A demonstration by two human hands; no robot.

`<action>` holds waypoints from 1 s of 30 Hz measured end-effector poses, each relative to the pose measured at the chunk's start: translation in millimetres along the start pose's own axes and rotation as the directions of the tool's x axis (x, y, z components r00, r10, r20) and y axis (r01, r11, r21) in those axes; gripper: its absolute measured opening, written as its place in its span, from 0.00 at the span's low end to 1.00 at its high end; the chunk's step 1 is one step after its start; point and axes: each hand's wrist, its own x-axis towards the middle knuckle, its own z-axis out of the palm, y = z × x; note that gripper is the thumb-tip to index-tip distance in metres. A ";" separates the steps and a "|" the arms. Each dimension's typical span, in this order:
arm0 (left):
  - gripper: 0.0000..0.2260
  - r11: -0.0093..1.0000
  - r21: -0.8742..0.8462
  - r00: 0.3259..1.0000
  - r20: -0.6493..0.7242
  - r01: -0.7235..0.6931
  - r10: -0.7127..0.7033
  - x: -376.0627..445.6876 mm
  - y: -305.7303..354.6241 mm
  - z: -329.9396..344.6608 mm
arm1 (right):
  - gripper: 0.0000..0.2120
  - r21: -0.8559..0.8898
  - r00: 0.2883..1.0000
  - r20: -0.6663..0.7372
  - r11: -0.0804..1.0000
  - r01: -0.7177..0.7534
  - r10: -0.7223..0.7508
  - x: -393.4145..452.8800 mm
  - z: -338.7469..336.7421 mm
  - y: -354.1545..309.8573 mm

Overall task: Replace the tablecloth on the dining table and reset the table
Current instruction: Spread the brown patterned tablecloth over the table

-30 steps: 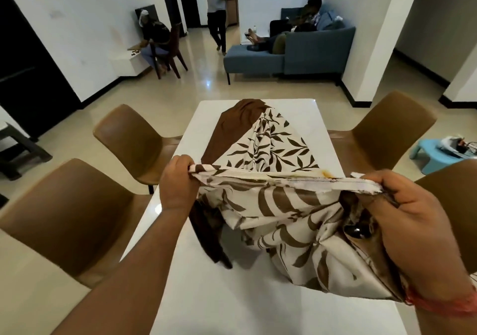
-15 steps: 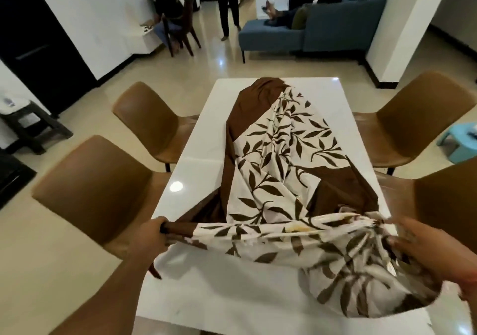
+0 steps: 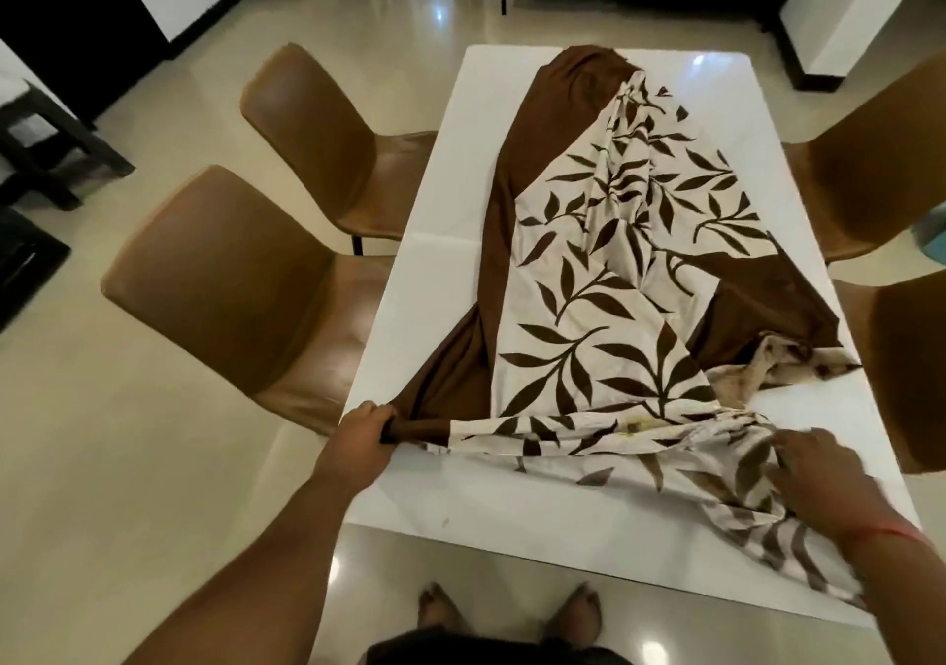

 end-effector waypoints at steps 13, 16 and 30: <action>0.16 0.904 0.274 0.944 0.133 -0.327 0.301 -35.4 -46.6 2.5 | 0.27 0.029 0.787 0.103 0.793 0.609 -0.608 -43.1 74.2 -379.7; 0.16 0.906 0.268 0.945 0.106 -0.328 0.310 -59.6 -71.2 8.3 | 0.35 -0.118 0.794 0.222 0.793 0.597 -0.565 -38.3 81.2 -408.5; 0.17 0.975 0.208 0.991 0.093 0.075 -0.096 -166.5 -154.8 44.6 | 0.13 0.006 0.400 0.180 0.407 0.913 -0.899 -97.2 118.7 -520.2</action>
